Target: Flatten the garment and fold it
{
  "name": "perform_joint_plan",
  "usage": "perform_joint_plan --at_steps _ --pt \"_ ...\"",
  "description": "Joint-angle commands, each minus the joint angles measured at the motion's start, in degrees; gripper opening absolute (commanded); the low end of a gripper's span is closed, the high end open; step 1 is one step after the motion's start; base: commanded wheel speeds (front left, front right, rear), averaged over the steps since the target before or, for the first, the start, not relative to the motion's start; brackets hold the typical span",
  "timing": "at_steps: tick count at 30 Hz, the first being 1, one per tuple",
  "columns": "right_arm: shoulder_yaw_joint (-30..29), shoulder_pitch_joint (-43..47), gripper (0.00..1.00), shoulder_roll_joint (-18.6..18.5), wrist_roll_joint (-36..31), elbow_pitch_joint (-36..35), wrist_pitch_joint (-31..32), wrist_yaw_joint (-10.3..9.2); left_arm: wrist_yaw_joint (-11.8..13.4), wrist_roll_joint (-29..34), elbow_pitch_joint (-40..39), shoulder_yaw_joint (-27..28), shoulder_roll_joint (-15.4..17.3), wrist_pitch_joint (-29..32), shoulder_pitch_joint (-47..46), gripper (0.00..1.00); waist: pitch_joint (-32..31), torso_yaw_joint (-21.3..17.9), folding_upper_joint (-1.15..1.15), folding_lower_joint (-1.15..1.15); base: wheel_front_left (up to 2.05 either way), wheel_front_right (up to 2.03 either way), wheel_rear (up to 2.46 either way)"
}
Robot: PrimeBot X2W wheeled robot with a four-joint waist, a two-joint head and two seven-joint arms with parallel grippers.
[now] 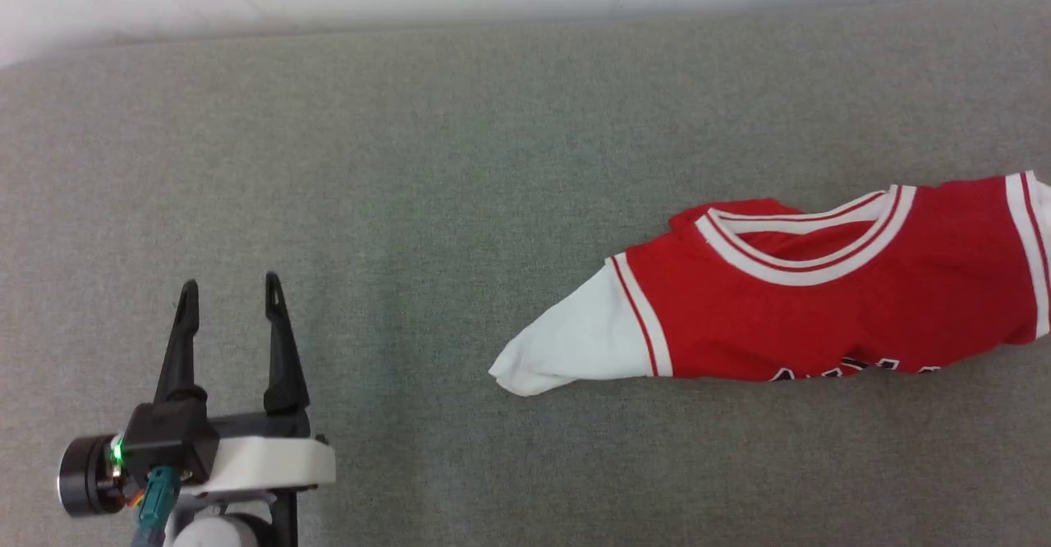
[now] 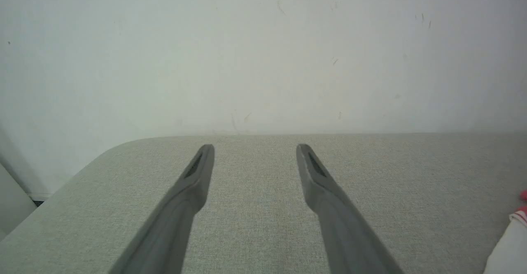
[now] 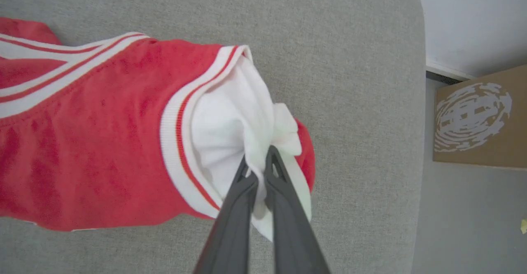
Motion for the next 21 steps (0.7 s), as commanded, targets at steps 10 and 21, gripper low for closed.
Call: perform_joint_plan --at_steps 10,21 --pt "-3.7 -2.7 0.0 9.7 -6.1 21.5 -3.5 -0.05 -1.0 1.0 0.3 -1.1 -0.2 -0.3 -4.0 1.0 5.6 2.6 0.0 0.0 0.0 0.0 0.0" --pt "-6.6 -2.6 1.0 8.5 -10.9 17.1 -26.2 -0.05 -0.8 1.4 0.6 -0.3 1.2 -0.3 -1.9 1.0 -1.3 -0.7 0.0 0.0 0.0 0.0 0.0"
